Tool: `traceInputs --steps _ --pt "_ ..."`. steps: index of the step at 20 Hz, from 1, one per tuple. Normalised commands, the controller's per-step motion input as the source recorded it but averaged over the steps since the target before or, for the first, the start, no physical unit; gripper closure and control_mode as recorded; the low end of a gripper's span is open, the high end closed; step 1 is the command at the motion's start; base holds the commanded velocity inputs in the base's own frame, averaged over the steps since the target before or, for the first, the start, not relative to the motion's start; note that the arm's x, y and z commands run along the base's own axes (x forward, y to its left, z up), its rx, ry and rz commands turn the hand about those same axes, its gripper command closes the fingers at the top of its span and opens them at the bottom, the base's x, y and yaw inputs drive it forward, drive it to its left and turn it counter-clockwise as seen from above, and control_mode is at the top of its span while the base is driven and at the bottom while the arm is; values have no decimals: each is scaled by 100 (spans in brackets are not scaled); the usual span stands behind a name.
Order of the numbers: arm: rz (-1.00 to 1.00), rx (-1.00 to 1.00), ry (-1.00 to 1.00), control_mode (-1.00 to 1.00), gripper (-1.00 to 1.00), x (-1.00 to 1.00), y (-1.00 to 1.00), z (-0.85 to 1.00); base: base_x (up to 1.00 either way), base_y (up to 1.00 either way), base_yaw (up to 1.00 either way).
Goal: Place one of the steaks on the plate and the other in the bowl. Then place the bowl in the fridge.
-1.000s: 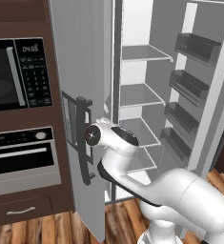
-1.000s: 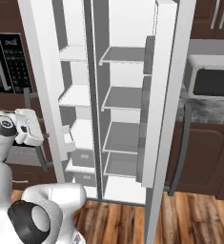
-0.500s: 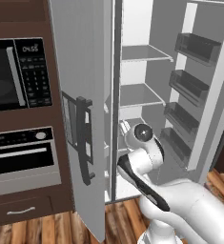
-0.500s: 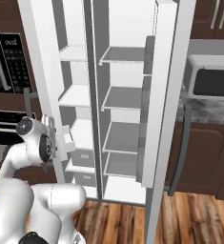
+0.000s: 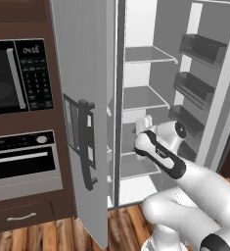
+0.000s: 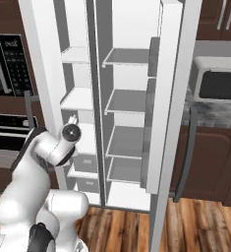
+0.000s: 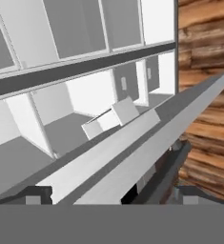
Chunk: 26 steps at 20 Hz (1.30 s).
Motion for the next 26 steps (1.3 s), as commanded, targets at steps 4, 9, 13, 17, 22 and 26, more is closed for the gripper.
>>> traceInputs --steps 4,9,13,17,22,26 --pt "0 0 1 -100 -100 73 20 -3 0 0 0" --pt "5 0 7 -100 -100 62 -14 -25 0 0 0" --pt "22 0 1 -100 -100 47 -5 -45 0 0 0" --pt "36 0 0 -100 -100 21 4 -68 0 0 0" --pt "35 0 0 -100 -100 11 0 -56 0 0 0" --pt "6 0 0 -100 -100 10 18 -11 0 0 0"
